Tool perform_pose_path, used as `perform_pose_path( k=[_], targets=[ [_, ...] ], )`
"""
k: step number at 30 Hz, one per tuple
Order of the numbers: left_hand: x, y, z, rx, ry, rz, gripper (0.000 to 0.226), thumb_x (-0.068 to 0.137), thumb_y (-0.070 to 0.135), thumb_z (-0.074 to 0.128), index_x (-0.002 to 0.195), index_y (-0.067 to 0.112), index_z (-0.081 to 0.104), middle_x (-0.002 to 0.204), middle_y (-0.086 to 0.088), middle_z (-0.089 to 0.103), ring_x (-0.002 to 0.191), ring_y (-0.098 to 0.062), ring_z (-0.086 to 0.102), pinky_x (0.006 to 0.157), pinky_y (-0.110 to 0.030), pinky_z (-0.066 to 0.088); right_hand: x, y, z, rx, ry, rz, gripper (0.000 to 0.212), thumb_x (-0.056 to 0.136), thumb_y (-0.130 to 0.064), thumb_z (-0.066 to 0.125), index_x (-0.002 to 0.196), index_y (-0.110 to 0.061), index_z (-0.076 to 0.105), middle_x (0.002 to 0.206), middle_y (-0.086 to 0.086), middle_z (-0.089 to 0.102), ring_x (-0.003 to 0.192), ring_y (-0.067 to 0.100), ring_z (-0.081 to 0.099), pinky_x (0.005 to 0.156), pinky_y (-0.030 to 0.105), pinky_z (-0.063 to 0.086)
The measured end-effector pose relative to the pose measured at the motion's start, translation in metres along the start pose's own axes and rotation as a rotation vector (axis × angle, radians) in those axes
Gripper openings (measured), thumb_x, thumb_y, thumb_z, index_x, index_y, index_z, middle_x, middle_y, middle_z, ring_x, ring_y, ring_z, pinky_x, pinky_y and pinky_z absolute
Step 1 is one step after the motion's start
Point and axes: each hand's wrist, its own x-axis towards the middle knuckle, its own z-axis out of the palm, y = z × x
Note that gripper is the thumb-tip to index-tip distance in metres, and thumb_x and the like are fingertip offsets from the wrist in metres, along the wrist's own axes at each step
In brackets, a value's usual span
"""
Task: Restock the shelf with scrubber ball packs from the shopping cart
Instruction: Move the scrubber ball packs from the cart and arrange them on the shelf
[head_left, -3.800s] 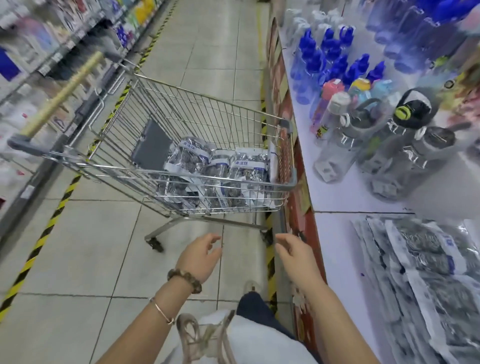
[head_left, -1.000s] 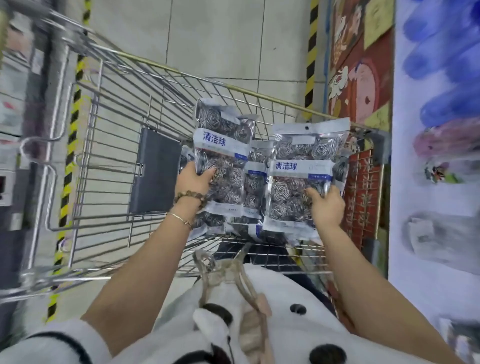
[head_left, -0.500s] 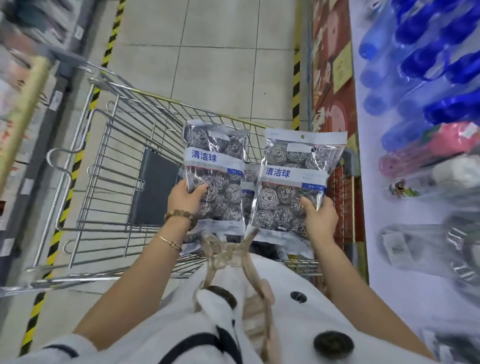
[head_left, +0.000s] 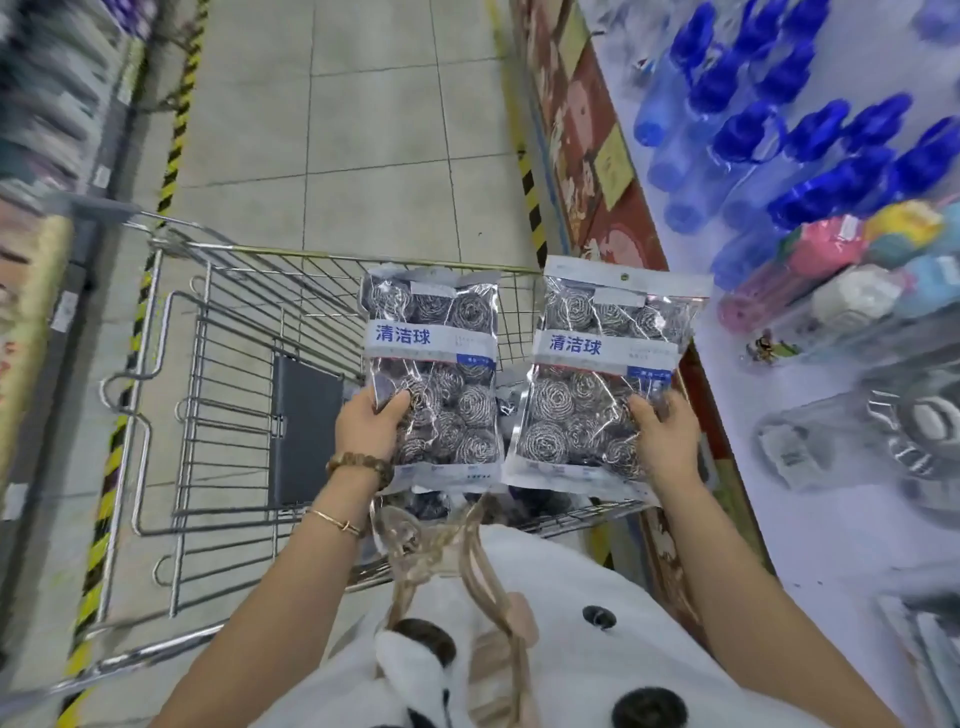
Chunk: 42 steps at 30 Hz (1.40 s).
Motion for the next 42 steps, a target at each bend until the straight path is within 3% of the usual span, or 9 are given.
perform_pose_path(
  k=[6, 10, 18, 21, 25, 27, 36, 40, 42],
  targets=[
    [0.012, -0.011, -0.013, -0.054, -0.115, 0.062, 0.028, 0.065, 0.051, 0.063, 0.073, 0.025, 0.063, 0.087, -0.015, 0.065, 0.081, -0.033, 0.064, 0.076, -0.05, 0.053, -0.04, -0.008, -0.007, 0.067, 0.106, -0.044, 0.013, 0.093, -0.012, 0.054, 0.089, 0.001, 0.052, 0.075, 0.009, 0.051, 0.069, 0.021, 0.046, 0.062, 0.03, 0.037],
    [-0.004, 0.004, -0.014, -0.118, -0.192, 0.128, 0.014, 0.084, 0.021, 0.061, 0.071, 0.025, 0.058, 0.076, -0.006, 0.061, 0.074, -0.027, 0.059, 0.076, -0.052, 0.052, -0.069, -0.006, -0.019, 0.067, 0.21, -0.06, 0.017, 0.09, -0.018, 0.057, 0.087, -0.002, 0.051, 0.076, 0.011, 0.053, 0.07, 0.021, 0.046, 0.066, 0.033, 0.035],
    [-0.024, 0.021, 0.014, -0.074, -0.408, 0.332, 0.013, 0.08, 0.034, 0.058, 0.072, 0.024, 0.054, 0.074, -0.011, 0.055, 0.066, -0.02, 0.048, 0.064, -0.038, 0.042, -0.143, 0.011, -0.057, 0.119, 0.502, 0.054, 0.018, 0.093, -0.015, 0.053, 0.088, 0.003, 0.051, 0.085, 0.023, 0.055, 0.079, 0.031, 0.052, 0.074, 0.041, 0.042],
    [-0.037, 0.029, 0.034, -0.065, -0.509, 0.437, 0.019, 0.082, 0.024, 0.057, 0.071, 0.01, 0.051, 0.069, -0.01, 0.048, 0.063, -0.018, 0.042, 0.062, -0.034, 0.035, -0.176, 0.017, -0.075, 0.139, 0.652, 0.127, 0.029, 0.095, -0.015, 0.051, 0.104, 0.013, 0.052, 0.11, 0.033, 0.054, 0.103, 0.045, 0.049, 0.091, 0.05, 0.039],
    [-0.064, 0.037, 0.062, -0.053, -0.656, 0.52, 0.028, 0.077, 0.032, 0.057, 0.069, 0.006, 0.052, 0.068, -0.007, 0.042, 0.063, -0.017, 0.036, 0.062, -0.032, 0.03, -0.216, 0.032, -0.099, 0.189, 0.819, 0.176, 0.012, 0.095, -0.013, 0.05, 0.084, -0.01, 0.055, 0.079, 0.008, 0.056, 0.079, 0.031, 0.05, 0.07, 0.038, 0.039],
    [-0.083, 0.04, 0.073, -0.048, -0.719, 0.556, 0.023, 0.084, 0.018, 0.059, 0.068, 0.002, 0.052, 0.067, -0.008, 0.041, 0.063, -0.016, 0.035, 0.061, -0.029, 0.028, -0.235, 0.044, -0.11, 0.208, 0.894, 0.187, 0.026, 0.094, -0.012, 0.051, 0.07, -0.022, 0.046, 0.067, -0.004, 0.045, 0.065, 0.015, 0.042, 0.063, 0.032, 0.03],
    [-0.184, 0.033, 0.114, -0.021, -1.023, 0.625, 0.03, 0.082, 0.012, 0.063, 0.061, 0.008, 0.041, 0.061, -0.008, 0.034, 0.06, -0.017, 0.03, 0.057, -0.029, 0.025, -0.343, 0.1, -0.148, 0.25, 1.195, 0.264, 0.02, 0.091, -0.005, 0.053, 0.076, 0.006, 0.048, 0.067, 0.006, 0.041, 0.061, 0.014, 0.033, 0.059, 0.03, 0.025],
    [-0.252, 0.025, 0.117, 0.011, -1.08, 0.768, 0.042, 0.085, 0.008, 0.06, 0.057, 0.015, 0.029, 0.055, -0.005, 0.027, 0.057, -0.013, 0.023, 0.054, -0.028, 0.018, -0.399, 0.125, -0.165, 0.303, 1.31, 0.298, 0.023, 0.091, -0.003, 0.054, 0.069, -0.012, 0.052, 0.064, 0.0, 0.046, 0.056, 0.002, 0.038, 0.061, 0.025, 0.031],
    [-0.285, 0.017, 0.118, 0.051, -1.099, 0.849, 0.043, 0.086, 0.008, 0.058, 0.057, 0.016, 0.027, 0.056, -0.003, 0.027, 0.055, -0.014, 0.021, 0.051, -0.027, 0.016, -0.429, 0.138, -0.174, 0.307, 1.352, 0.314, 0.018, 0.091, -0.006, 0.056, 0.074, -0.014, 0.057, 0.07, 0.007, 0.055, 0.065, 0.011, 0.046, 0.067, 0.03, 0.035]
  ],
)
